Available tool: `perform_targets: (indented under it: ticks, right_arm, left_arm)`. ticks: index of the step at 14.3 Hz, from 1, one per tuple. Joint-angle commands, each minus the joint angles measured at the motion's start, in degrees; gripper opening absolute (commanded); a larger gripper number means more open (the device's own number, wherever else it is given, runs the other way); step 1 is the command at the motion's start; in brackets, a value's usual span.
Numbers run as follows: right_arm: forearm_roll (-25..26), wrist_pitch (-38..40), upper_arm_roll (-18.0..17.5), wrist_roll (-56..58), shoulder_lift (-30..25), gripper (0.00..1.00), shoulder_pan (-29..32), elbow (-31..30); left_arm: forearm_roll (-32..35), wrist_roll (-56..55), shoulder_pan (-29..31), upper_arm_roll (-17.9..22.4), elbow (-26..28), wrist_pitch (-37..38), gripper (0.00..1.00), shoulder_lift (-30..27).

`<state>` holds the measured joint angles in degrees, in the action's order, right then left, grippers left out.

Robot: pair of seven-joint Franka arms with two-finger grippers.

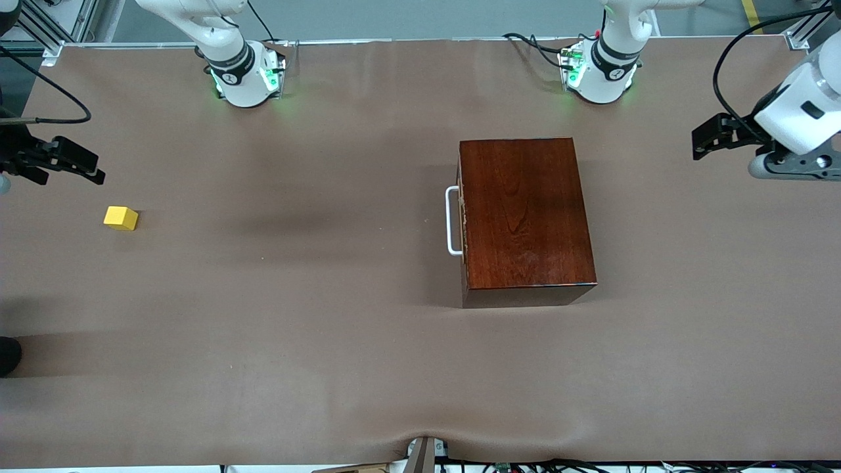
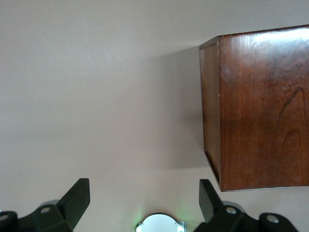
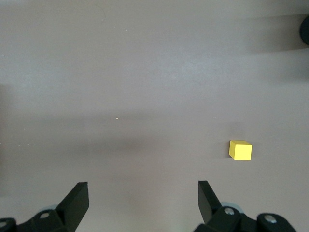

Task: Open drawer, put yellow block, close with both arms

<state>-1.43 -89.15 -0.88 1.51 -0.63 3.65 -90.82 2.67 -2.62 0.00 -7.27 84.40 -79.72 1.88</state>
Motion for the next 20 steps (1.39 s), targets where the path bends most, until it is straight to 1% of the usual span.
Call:
perform_targets:
  ticks: [1, 3, 4, 6, 7, 8, 10, 14, 17, 20]
  right_arm:
    - [0.0, 0.3, 0.3, 0.0, -0.1, 1.00, 0.0, 0.9]
    - [0.0, 0.5, 0.3, 0.0, -0.1, 1.00, 0.0, 0.8]
    - [0.0, 0.4, 0.3, 0.0, -0.1, 1.00, 0.0, 0.8]
    - [0.0, 0.3, 0.2, 0.0, -0.1, 1.00, 0.0, 0.9]
    - [0.0, 0.2, 0.3, 0.0, -0.1, 1.00, 0.0, 0.9]
    - [0.0, 0.2, 0.3, 0.0, -0.1, 1.00, 0.0, 0.9]
    - [0.0, 0.1, 0.3, 0.0, -0.1, 1.00, 0.0, 0.9]
    - [-0.1, 0.1, 0.3, 0.0, -0.1, 1.00, 0.0, 0.9]
    - [-0.1, 0.0, 0.2, -0.1, -0.1, 1.00, 0.0, 0.9]
    - [-0.1, 0.0, 0.2, 0.0, -0.1, 1.00, -0.1, 0.9]
  left_arm:
    - [0.0, 0.8, 0.0, 0.3, -0.6, -0.3, 1.00, -0.1]
    - [-0.3, -0.1, -0.4, 0.2, -0.6, -0.3, 1.00, 0.4]
    - [-0.4, -0.3, -0.9, 0.2, -1.2, -0.4, 1.00, 2.3]
    - [-0.4, -0.5, -2.4, 0.0, -4.7, -0.4, 1.00, 7.4]
    - [-0.4, -1.3, -3.0, 0.0, -5.6, -0.4, 1.00, 9.3]
    - [-0.7, -3.8, -3.3, -0.2, -5.6, -0.4, 1.00, 10.6]
    - [-0.7, -8.3, -6.8, -1.0, -5.6, -1.1, 1.00, 13.5]
    - [-0.9, -17.9, -14.5, -1.1, -5.9, -9.5, 1.00, 17.9]
    - [-0.8, -30.7, -22.6, -1.0, -7.0, -16.6, 1.00, 22.4]
    - [-0.7, -43.6, -30.6, -0.6, -9.3, -26.0, 1.00, 27.8]
